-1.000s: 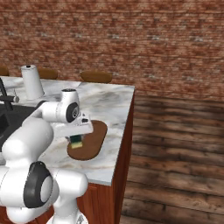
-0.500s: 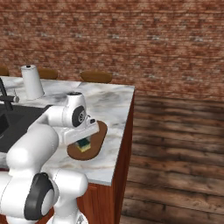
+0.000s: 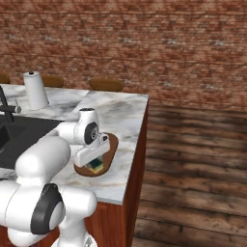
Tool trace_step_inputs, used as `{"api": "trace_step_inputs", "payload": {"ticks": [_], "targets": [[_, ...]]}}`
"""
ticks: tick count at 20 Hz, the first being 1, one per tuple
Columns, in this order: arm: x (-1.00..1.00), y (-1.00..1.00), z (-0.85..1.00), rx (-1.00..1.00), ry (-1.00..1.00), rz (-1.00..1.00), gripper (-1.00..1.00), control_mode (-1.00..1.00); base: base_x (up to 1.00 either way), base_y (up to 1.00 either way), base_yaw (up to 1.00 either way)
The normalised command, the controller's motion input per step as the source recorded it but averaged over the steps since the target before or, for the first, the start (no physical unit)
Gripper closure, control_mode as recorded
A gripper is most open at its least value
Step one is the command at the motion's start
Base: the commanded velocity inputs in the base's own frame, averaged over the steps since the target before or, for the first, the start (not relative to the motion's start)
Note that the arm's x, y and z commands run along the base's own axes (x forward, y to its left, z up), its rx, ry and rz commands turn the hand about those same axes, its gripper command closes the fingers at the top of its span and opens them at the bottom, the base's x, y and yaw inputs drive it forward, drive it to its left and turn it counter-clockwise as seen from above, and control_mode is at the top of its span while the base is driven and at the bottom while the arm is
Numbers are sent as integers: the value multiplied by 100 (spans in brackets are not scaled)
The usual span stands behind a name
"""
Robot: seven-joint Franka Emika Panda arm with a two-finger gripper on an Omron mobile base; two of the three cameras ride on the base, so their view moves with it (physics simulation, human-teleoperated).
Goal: Pick up the sponge from the counter and clean the cutting board by briefly scrubbing or pressing down on the cutting board. Once finished, release the sponge.
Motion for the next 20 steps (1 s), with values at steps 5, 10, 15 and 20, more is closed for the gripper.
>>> {"api": "trace_step_inputs", "payload": {"ticks": [5,10,15,20], "targets": [[6,-10,-22,0,0,8,100,-100,0,0,0],[10,-4,-26,0,-1,4,100,-100,0,0,0],[23,0,-28,-1,-7,0,100,-100,0,0,0],[38,0,-21,0,-1,0,100,-100,0,0,0]]}}
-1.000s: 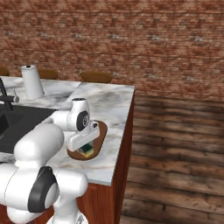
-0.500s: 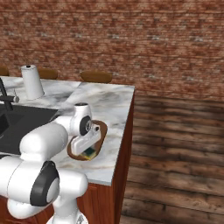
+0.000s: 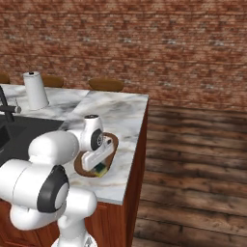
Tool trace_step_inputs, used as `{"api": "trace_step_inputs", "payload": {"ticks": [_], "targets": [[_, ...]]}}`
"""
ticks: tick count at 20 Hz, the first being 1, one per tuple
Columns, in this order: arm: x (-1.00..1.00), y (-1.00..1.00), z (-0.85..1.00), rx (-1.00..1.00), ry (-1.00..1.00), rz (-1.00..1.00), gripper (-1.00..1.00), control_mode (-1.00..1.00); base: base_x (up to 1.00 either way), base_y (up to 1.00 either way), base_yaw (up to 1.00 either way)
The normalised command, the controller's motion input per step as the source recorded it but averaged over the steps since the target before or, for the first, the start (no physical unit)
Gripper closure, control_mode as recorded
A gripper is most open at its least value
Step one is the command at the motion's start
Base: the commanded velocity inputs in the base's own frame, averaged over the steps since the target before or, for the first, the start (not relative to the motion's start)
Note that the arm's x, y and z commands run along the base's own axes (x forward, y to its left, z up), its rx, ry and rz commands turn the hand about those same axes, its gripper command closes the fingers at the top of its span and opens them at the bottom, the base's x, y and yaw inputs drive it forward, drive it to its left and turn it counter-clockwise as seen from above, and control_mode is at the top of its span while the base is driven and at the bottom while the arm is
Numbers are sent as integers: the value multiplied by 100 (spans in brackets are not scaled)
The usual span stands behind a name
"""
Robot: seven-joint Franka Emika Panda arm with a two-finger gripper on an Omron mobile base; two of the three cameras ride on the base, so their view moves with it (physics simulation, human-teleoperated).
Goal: Pick up the sponge from the counter and clean the cutting board by briefly scrubbing or pressing down on the cutting board. Once finished, release the sponge.
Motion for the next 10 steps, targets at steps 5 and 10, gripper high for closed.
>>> {"api": "trace_step_inputs", "payload": {"ticks": [5,10], "targets": [[40,0,-14,0,0,0,100,-100,0,0,0],[41,0,-14,0,0,0,100,-100,0,0,0]]}}
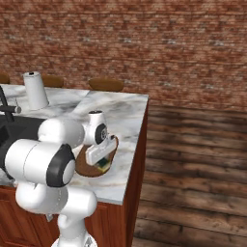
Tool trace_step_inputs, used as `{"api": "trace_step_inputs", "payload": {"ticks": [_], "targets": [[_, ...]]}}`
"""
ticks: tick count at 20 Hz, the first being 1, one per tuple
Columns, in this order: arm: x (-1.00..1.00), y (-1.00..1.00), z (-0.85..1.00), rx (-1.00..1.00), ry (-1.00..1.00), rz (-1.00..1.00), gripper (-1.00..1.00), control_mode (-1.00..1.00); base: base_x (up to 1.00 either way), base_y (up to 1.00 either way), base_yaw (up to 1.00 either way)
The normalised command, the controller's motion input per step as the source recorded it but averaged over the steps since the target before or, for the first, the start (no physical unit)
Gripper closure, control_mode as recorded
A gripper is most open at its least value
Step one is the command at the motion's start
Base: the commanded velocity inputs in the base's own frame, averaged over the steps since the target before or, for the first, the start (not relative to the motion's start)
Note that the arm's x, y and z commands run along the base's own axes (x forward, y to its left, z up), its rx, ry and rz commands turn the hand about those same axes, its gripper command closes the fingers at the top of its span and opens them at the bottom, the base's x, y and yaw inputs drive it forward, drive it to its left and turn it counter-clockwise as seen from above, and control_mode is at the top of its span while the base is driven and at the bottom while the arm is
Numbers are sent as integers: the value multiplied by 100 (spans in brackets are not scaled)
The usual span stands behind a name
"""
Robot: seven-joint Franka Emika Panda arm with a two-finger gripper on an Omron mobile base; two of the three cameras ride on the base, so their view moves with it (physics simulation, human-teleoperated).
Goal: Pick up the sponge from the counter and clean the cutting board by briefly scrubbing or pressing down on the cutting board. Once finished, release the sponge.
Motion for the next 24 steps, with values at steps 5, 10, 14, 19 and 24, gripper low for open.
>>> {"api": "trace_step_inputs", "payload": {"ticks": [5,10,14,19,24], "targets": [[46,0,-11,0,0,0,100,-100,0,0,0],[59,2,-6,0,0,0,100,-100,0,0,0],[66,6,-2,0,0,0,100,-100,0,0,0],[72,13,0,0,1,0,100,-100,0,0,0],[76,22,-2,0,6,0,100,-100,0,0,0]]}}
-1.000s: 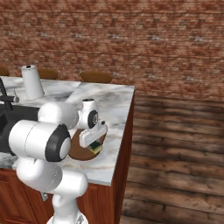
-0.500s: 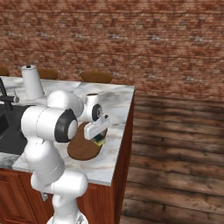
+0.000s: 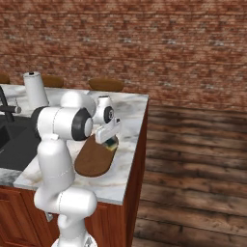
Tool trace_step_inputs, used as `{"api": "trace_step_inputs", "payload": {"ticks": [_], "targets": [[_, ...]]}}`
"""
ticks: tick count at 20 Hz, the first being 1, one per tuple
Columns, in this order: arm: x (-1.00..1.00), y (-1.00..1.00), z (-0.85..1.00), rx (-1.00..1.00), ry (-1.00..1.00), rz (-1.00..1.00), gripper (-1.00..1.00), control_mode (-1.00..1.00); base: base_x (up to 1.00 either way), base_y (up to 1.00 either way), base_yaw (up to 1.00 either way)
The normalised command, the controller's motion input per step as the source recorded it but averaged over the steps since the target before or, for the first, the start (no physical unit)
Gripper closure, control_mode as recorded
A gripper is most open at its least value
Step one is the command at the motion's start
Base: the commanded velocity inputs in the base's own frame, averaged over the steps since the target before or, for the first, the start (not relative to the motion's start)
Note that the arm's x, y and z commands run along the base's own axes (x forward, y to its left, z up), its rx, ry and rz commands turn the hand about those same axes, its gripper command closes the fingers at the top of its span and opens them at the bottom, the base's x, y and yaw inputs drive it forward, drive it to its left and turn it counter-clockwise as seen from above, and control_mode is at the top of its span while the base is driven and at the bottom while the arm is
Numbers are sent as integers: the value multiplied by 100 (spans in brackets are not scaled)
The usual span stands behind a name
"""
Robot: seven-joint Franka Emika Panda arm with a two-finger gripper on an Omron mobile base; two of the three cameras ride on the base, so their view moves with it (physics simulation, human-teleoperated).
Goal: Pick up the sponge from the counter and clean the cutting board by briefly scrubbing or pressing down on the cutting board. Once finished, release the sponge.
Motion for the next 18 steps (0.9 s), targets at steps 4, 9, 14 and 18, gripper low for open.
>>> {"api": "trace_step_inputs", "payload": {"ticks": [4,9,14,18], "targets": [[73,25,-7,0,9,0,100,-100,0,0,0],[51,32,-11,0,3,0,100,-100,0,0,0],[0,37,-18,0,0,0,100,-100,0,0,0],[-37,35,-22,0,-3,0,100,-100,0,0,0]]}}
